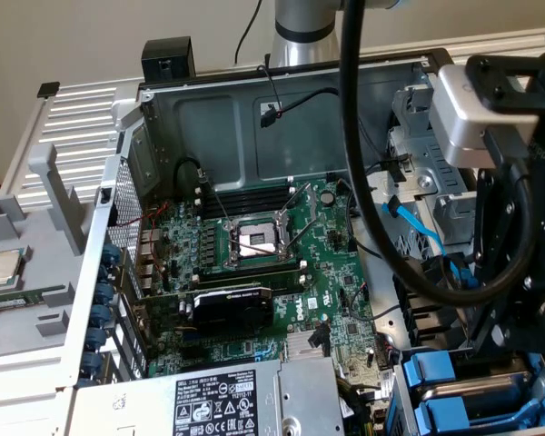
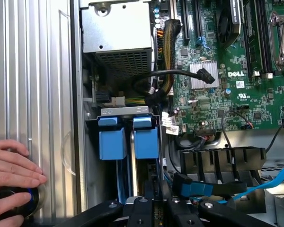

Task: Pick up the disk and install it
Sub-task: 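Insert the first disk wire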

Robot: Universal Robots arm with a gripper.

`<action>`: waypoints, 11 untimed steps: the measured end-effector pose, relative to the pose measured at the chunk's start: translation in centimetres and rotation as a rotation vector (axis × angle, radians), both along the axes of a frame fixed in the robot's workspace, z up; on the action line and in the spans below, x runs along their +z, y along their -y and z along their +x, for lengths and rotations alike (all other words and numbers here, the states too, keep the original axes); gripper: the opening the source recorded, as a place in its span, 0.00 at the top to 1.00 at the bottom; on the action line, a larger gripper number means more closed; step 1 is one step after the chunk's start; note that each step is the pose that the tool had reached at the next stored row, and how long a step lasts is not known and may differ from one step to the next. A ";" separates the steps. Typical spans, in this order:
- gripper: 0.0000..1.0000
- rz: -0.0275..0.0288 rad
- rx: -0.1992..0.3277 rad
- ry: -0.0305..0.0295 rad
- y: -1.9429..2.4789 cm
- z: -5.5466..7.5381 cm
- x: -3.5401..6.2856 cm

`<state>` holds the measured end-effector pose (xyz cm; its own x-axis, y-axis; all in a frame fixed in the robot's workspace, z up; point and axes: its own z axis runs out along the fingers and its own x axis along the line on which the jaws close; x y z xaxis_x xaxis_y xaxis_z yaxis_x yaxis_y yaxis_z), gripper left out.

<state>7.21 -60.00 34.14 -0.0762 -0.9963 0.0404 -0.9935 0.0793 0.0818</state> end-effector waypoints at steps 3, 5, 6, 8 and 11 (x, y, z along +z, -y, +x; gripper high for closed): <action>0.83 0.0000 0.000 0.0000 -0.04 0.0 0.00; 0.83 0.0000 0.000 0.0000 -0.09 0.0 0.00; 0.83 0.0000 0.000 0.0000 -0.09 0.0 -0.01; 0.83 0.0001 0.000 0.0000 -0.12 0.0 -0.01; 0.83 -0.0001 0.000 0.0000 -0.12 0.0 -0.03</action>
